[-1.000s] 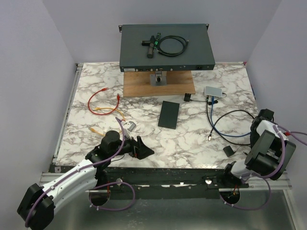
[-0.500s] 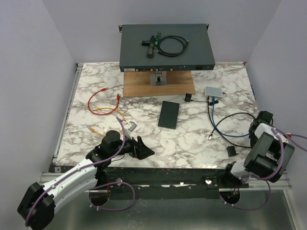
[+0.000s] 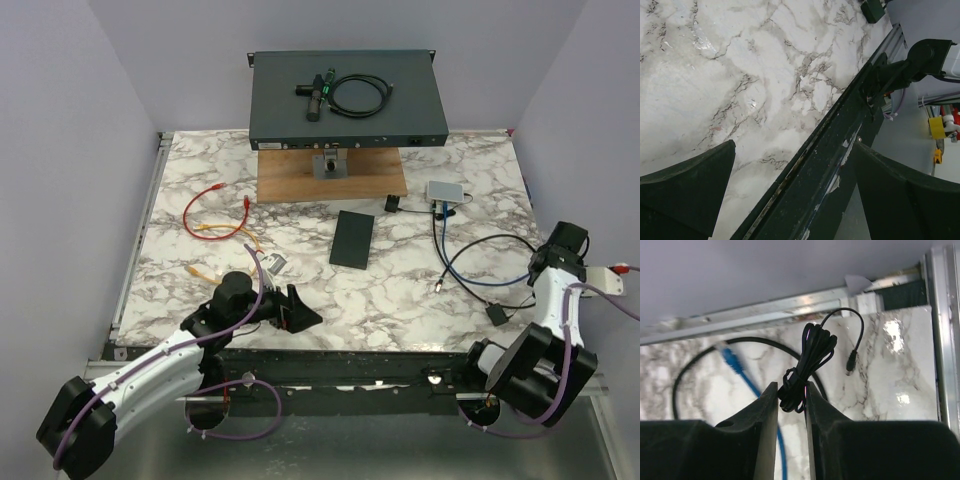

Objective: Insert the plug into the switch port
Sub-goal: Pick up the connector from the center of the board.

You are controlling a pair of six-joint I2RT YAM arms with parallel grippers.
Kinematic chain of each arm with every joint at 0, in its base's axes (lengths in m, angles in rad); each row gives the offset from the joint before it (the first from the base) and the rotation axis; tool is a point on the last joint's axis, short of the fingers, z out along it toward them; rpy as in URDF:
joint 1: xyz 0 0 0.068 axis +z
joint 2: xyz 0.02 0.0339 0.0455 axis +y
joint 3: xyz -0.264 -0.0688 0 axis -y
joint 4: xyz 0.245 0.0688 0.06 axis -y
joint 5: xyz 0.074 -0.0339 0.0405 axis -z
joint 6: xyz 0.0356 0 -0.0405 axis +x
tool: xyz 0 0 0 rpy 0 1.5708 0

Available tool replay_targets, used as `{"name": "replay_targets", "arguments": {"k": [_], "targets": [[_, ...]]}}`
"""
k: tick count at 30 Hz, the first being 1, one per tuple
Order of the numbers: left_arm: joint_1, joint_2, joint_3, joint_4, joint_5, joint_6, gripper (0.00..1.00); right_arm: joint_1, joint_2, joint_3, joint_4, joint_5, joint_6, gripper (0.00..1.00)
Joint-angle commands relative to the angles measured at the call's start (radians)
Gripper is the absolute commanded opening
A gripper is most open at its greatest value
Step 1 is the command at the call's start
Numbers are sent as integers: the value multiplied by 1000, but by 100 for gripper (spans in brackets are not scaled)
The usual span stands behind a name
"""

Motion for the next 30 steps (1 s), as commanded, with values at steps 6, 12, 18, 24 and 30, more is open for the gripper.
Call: {"name": "replay_targets", "arguments": {"k": [6,12,18,24,30], "targets": [[-1,16,0,38,21,13,98,-6,-162,115,-6,-116,-157,1],[-2,31,0,50,19,12,99,20,-257,143,72,-334,-244,1],[-2,50,2,73,21,17,99,76,-296,185,126,-495,-287,1],[-2,53,5,93,8,21,98,174,-317,191,225,-650,-334,1],[-2,58,28,91,-13,19,98,431,-303,174,334,-654,-443,1]]}}
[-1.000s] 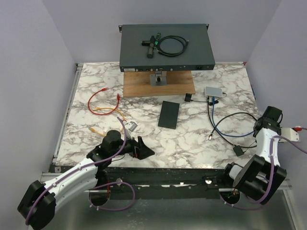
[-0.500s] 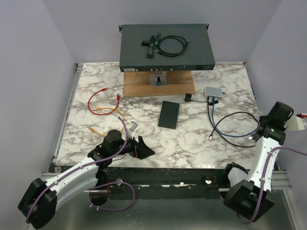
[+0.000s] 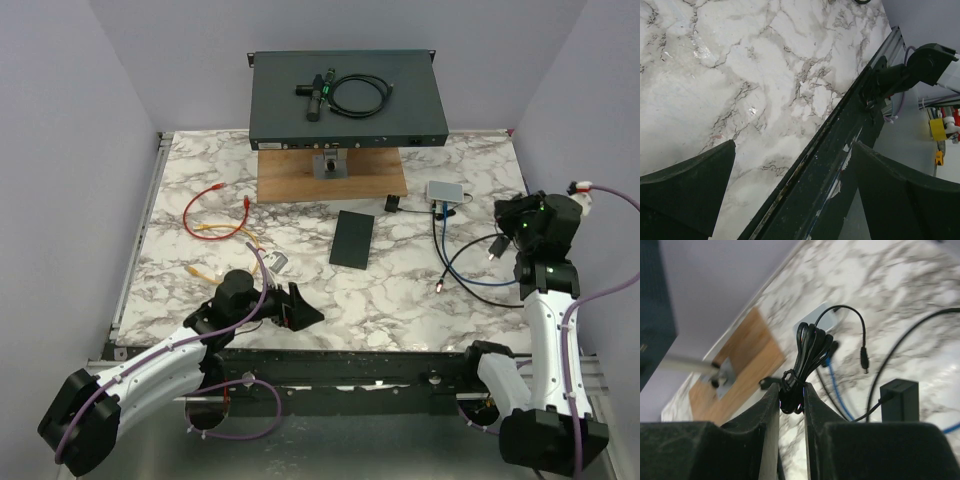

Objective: Insert the plug into the switch port
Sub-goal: Pick up the connector from the center of the board.

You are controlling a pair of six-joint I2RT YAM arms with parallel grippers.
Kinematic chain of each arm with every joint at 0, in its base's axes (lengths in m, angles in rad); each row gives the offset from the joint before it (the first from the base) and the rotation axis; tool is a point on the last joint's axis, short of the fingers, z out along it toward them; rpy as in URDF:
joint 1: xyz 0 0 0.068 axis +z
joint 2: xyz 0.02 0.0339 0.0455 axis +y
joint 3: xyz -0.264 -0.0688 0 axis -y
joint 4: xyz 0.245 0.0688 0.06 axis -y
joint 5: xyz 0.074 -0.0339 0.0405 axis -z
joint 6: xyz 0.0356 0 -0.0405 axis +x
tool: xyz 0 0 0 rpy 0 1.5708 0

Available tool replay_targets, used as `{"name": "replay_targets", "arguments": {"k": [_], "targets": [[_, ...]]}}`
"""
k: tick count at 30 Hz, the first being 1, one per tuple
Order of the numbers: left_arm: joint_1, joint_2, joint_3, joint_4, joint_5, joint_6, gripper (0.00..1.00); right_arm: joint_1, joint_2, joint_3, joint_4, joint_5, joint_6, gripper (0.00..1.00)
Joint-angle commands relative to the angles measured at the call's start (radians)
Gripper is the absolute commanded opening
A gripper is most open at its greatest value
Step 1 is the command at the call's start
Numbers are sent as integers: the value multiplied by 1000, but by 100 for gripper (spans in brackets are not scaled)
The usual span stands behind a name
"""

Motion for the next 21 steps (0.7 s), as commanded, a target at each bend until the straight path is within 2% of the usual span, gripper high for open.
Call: {"name": "replay_targets", "arguments": {"k": [1,5,12,16,18,21], "targets": [[-2,7,37,18,-11,10,98,172,5,2,137,-65,-119,1],[-1,-6,96,-31,-8,-18,98,351,22,-34,199,-30,-206,1],[-2,-94,162,-140,-37,-89,98,596,93,-60,267,-75,-301,1],[-2,-156,217,-221,-44,-103,99,807,162,-39,263,19,-376,1],[-2,-196,244,-278,-52,-103,98,868,169,-44,291,-18,-397,1],[-1,-239,280,-317,-67,-94,98,896,159,-54,333,-153,-417,1]]}}
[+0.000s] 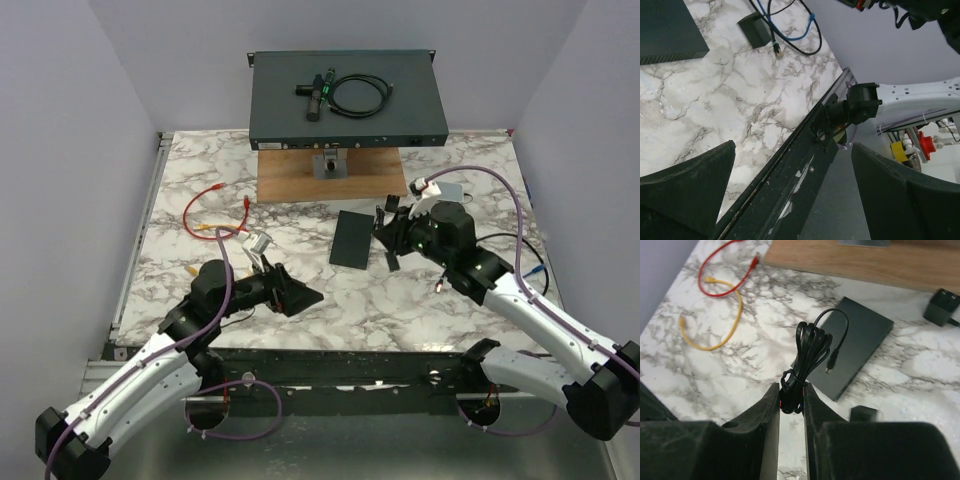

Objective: Insert the plug into the switch port
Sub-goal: Pick up the connector from the center of the board.

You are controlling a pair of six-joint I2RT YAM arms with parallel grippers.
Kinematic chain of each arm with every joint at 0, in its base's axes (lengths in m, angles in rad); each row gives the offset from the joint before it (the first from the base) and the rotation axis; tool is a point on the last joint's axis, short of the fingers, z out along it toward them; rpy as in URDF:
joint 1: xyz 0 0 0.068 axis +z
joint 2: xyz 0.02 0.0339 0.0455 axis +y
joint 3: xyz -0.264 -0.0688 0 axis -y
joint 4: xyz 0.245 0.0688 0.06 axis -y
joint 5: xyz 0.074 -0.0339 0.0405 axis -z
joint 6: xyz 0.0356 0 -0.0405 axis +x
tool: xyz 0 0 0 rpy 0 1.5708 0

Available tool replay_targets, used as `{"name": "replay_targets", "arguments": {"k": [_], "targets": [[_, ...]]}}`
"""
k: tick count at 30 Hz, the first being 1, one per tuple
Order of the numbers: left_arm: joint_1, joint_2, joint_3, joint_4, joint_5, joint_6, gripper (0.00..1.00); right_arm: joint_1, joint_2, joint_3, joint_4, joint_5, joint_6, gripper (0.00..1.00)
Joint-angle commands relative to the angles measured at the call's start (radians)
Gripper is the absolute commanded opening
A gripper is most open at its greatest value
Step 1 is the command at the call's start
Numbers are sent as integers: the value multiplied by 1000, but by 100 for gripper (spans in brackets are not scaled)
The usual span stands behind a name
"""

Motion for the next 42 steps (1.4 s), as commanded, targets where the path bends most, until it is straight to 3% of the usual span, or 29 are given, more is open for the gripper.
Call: {"name": "replay_targets", "arguments": {"k": [1,12,21,32,42], "targets": [[-1,-74,68,-102,-45,-1,99,37,-26,4,108,-150,-76,1],[-1,-232,67,-10,-80,-53,98,87,-81,8,227,-592,-84,1],[0,-274,-22,258,-48,-75,97,107,-89,59,451,-856,63,1],[0,-278,-117,526,-43,-75,92,176,-20,99,693,-1002,248,1],[0,-215,-75,600,78,-52,74,241,43,113,759,-1004,280,1]]}}
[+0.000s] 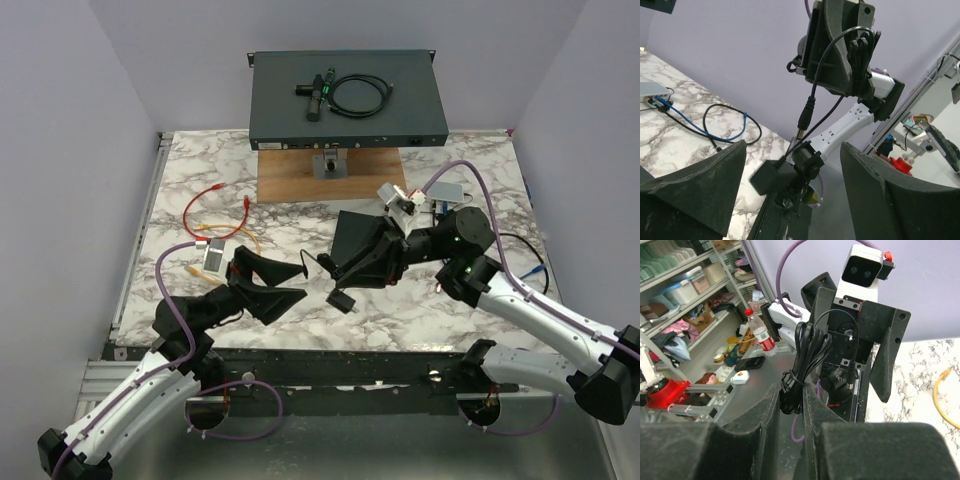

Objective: Insert the plug into the switch port
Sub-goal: Pick up the connector from the center of the board.

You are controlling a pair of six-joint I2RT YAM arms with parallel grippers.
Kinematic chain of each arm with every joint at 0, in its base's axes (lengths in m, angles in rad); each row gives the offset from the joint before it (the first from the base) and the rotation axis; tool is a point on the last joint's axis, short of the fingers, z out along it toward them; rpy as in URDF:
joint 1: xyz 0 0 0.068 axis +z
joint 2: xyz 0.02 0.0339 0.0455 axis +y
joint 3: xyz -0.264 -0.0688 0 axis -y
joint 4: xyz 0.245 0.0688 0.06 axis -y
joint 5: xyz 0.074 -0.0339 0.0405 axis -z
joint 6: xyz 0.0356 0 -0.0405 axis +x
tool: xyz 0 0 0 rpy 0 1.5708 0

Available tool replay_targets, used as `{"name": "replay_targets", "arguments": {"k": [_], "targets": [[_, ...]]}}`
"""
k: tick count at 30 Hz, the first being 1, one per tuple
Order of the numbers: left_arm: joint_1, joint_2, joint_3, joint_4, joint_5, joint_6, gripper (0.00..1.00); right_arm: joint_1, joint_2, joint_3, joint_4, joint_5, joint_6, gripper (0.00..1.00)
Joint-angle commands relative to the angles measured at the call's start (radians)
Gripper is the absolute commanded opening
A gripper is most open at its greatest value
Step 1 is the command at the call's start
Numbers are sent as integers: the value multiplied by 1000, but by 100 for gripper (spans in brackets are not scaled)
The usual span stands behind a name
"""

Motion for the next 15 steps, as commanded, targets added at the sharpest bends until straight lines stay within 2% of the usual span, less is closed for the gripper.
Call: {"name": "replay_targets", "arguments": {"k": [1,11,15], "targets": [[0,32,37,71,105,19,72,21,14,22,102,-32,37,1],[0,32,47,66,136,30,64,45,50,9,179,-45,88,1],[0,34,53,71,153,34,58,49,65,3,207,-48,106,1]]}}
